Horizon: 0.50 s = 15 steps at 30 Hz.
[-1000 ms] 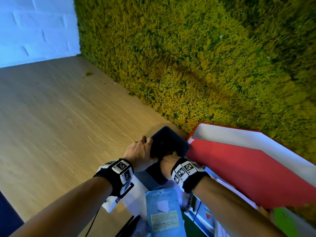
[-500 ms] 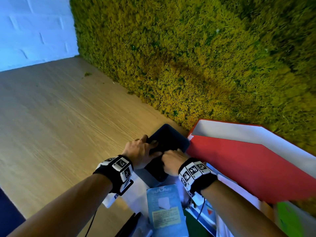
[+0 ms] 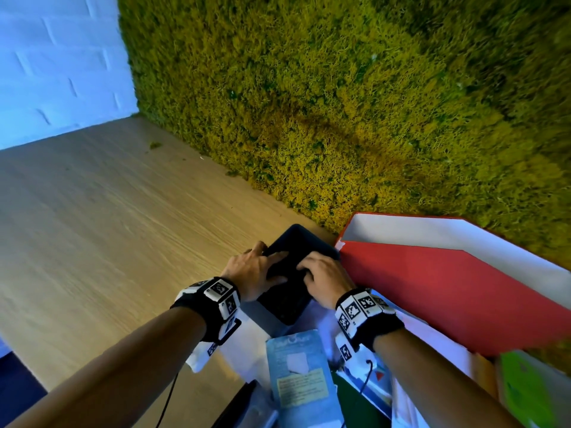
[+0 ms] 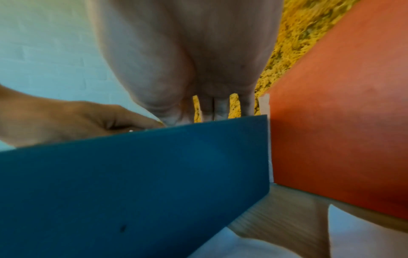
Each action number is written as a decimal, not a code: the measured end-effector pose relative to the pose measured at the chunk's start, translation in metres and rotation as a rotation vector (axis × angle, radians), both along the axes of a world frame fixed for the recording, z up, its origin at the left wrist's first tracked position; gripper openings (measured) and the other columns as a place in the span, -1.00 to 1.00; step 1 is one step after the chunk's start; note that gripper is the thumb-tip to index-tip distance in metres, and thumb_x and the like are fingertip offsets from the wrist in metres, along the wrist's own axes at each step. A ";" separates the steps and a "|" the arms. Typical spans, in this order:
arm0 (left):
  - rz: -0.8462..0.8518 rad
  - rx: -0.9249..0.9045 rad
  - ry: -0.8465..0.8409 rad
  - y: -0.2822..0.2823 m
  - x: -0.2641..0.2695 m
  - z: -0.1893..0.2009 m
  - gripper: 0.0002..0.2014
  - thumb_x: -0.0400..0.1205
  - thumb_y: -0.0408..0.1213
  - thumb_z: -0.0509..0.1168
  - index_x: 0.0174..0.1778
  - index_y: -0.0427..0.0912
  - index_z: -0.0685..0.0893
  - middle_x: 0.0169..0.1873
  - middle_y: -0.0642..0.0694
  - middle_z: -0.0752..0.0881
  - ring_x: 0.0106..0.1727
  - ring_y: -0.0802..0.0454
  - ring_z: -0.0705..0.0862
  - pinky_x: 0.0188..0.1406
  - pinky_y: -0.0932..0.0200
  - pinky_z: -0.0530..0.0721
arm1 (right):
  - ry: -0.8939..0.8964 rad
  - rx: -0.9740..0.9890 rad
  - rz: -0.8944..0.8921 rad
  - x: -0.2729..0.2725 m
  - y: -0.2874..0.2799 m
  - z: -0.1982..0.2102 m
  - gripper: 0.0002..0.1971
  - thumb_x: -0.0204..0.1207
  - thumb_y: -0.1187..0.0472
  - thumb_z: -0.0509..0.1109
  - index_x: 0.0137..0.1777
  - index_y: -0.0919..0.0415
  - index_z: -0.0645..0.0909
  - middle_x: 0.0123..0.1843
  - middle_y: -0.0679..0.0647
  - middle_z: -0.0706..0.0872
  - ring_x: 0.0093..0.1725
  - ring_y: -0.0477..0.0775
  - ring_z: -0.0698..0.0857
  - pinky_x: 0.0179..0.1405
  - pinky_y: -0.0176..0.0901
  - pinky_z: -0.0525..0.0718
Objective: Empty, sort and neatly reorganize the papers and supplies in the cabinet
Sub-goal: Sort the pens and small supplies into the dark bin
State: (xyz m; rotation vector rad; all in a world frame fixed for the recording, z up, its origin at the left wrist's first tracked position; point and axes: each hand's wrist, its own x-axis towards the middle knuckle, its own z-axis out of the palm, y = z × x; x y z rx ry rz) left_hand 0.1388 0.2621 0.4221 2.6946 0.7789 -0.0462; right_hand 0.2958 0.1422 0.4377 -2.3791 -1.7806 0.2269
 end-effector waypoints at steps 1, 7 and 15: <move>-0.010 -0.001 0.023 0.002 0.001 0.004 -0.33 0.62 0.29 0.20 0.65 0.33 0.14 0.35 -0.14 0.40 0.30 -0.22 0.61 0.12 -0.09 0.62 | 0.020 0.022 -0.011 0.003 -0.001 0.002 -0.72 0.46 0.31 0.29 0.09 0.10 0.73 0.15 -0.01 0.67 0.12 0.09 0.68 0.14 -0.03 0.62; 0.018 0.061 -0.051 0.002 0.011 0.026 -0.41 0.63 0.18 0.26 0.58 0.15 0.35 0.31 -0.19 0.49 0.33 -0.22 0.56 0.14 -0.12 0.64 | 0.090 0.205 -0.170 0.016 -0.028 0.013 -0.75 0.40 0.37 0.35 -0.01 0.10 0.75 0.05 0.02 0.71 0.09 0.10 0.69 0.14 -0.08 0.60; -0.055 0.117 -0.295 -0.054 0.045 0.048 -0.71 0.63 0.01 0.27 0.19 -0.02 0.66 0.23 -0.14 0.56 0.32 -0.16 0.51 0.23 -0.06 0.50 | 0.101 0.030 -0.430 0.022 -0.101 0.019 -0.78 0.48 0.27 0.34 0.02 0.00 0.74 0.07 0.03 0.69 0.14 0.18 0.66 0.23 -0.06 0.52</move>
